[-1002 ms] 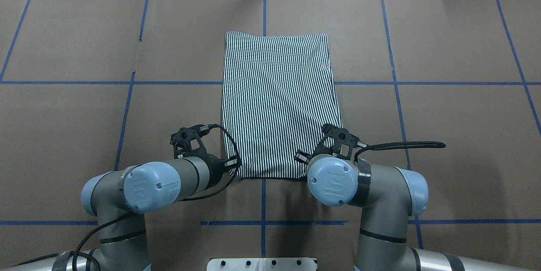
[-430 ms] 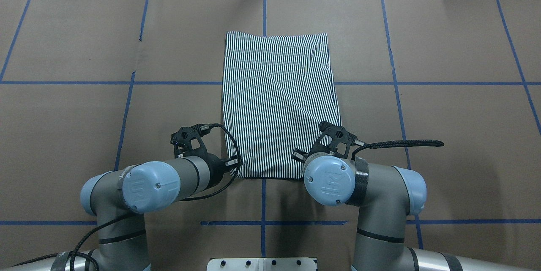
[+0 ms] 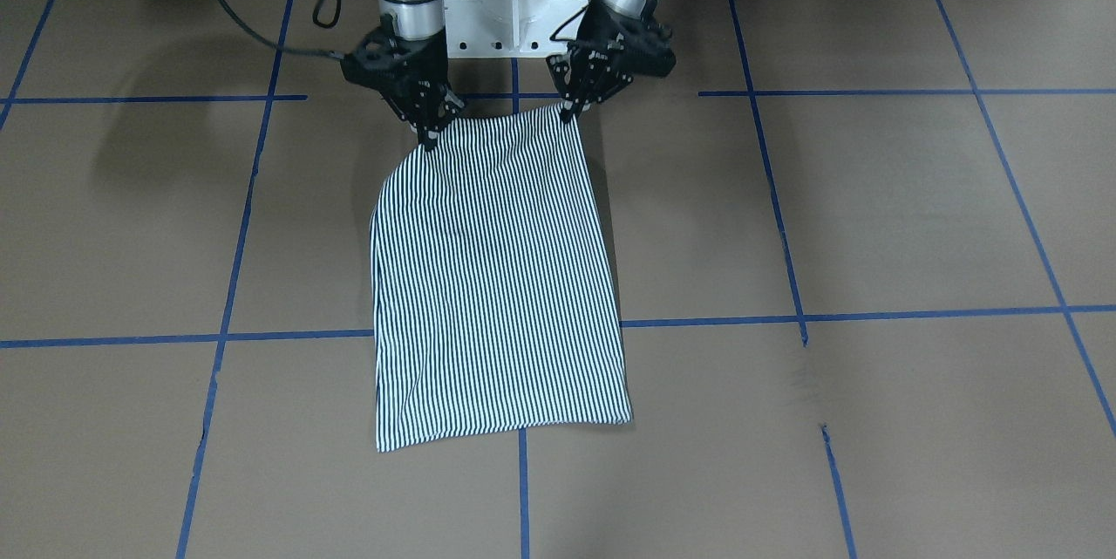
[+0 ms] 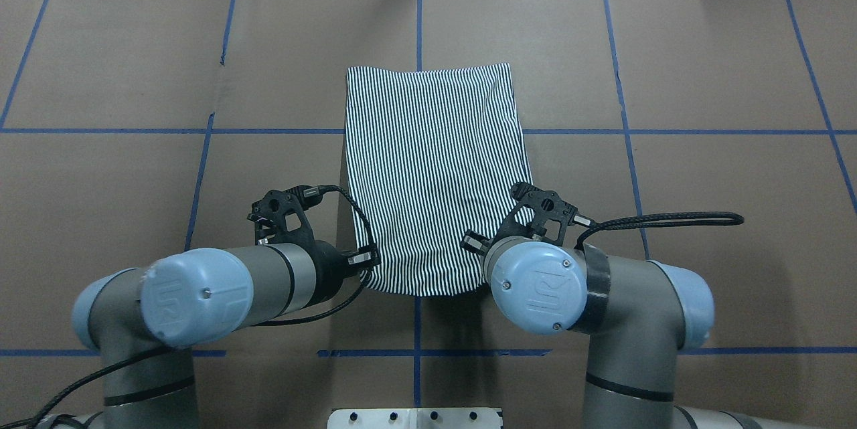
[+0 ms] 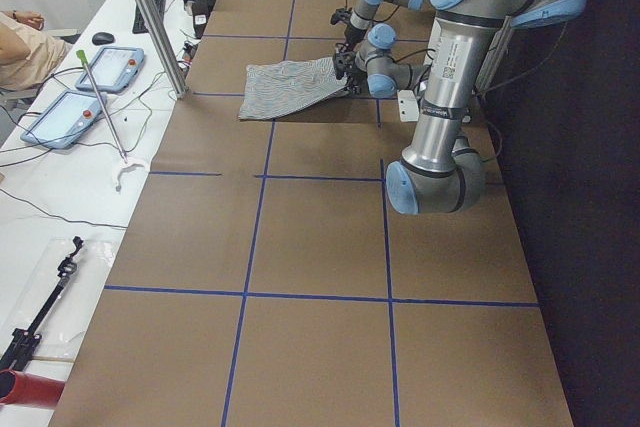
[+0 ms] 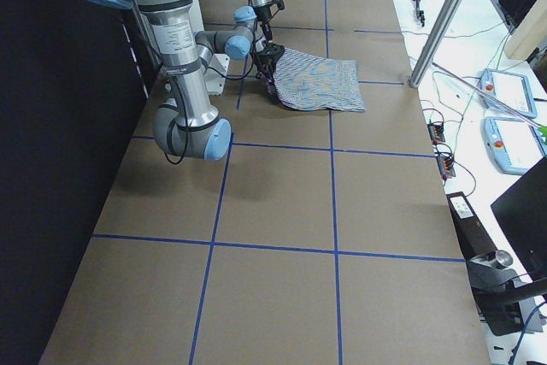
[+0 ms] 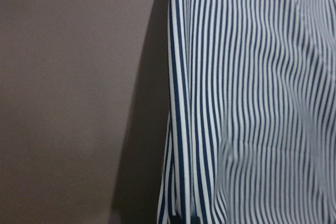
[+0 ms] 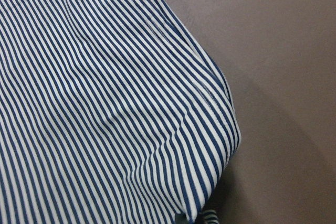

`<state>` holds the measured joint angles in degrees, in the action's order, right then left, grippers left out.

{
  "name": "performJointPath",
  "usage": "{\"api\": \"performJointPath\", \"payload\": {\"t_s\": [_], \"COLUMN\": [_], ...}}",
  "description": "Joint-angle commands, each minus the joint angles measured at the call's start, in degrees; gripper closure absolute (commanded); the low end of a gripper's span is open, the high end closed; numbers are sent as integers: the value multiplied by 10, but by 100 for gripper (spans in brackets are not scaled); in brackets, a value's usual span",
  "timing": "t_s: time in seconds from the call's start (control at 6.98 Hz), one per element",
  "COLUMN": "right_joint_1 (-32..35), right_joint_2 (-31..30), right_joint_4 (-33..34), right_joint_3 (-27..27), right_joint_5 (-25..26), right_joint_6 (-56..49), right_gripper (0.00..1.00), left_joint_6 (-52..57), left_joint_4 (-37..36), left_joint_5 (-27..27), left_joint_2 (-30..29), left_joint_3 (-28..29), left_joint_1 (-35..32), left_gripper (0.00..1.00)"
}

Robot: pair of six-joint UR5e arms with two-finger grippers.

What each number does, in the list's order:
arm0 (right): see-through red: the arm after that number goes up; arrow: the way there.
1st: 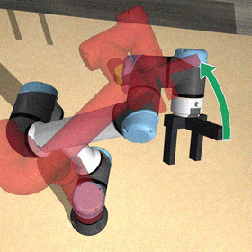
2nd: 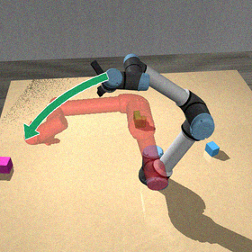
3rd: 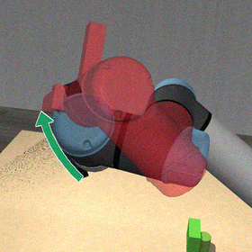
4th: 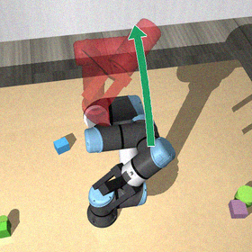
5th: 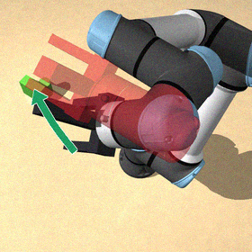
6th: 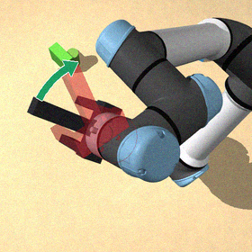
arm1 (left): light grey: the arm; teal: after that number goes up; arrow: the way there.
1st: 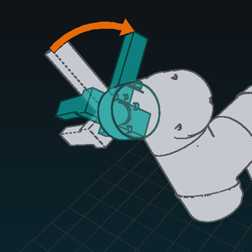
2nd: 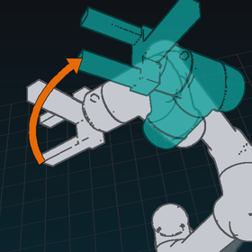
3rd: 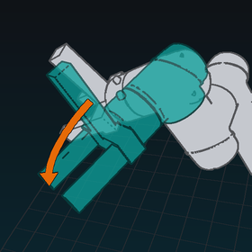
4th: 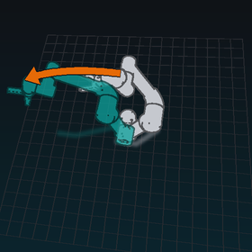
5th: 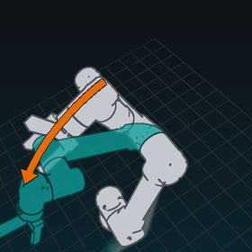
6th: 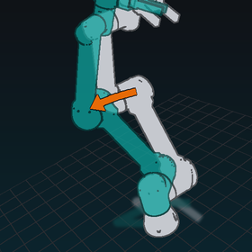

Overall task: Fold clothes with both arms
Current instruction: 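Lift the near edge with both grippers and fold it away from the robot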

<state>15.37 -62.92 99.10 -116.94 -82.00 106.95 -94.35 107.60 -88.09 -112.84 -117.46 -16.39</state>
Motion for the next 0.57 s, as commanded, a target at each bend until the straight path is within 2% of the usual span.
{"api": "performJointPath", "payload": {"t_s": [0.0, 0.14, 0.29, 0.43], "right_joint_1": [-27, -33, -34, -32], "right_joint_2": [10, 33, 38, 56], "right_joint_4": [127, 163, 161, 159], "right_joint_3": [-145, -166, -147, -103], "right_joint_5": [-2, -3, 1, 3], "right_joint_6": [6, 6, 5, -2], "right_gripper": [100, 100, 100, 100], "left_joint_6": [-5, -5, 1, 18], "left_joint_4": [-199, -241, -239, -234], "left_joint_5": [-28, -40, -40, -36], "left_joint_2": [-5, -6, -7, -17], "left_joint_3": [-174, -213, -191, -142], "left_joint_1": [3, 4, 6, -2], "left_gripper": [100, 100, 100, 100]}}
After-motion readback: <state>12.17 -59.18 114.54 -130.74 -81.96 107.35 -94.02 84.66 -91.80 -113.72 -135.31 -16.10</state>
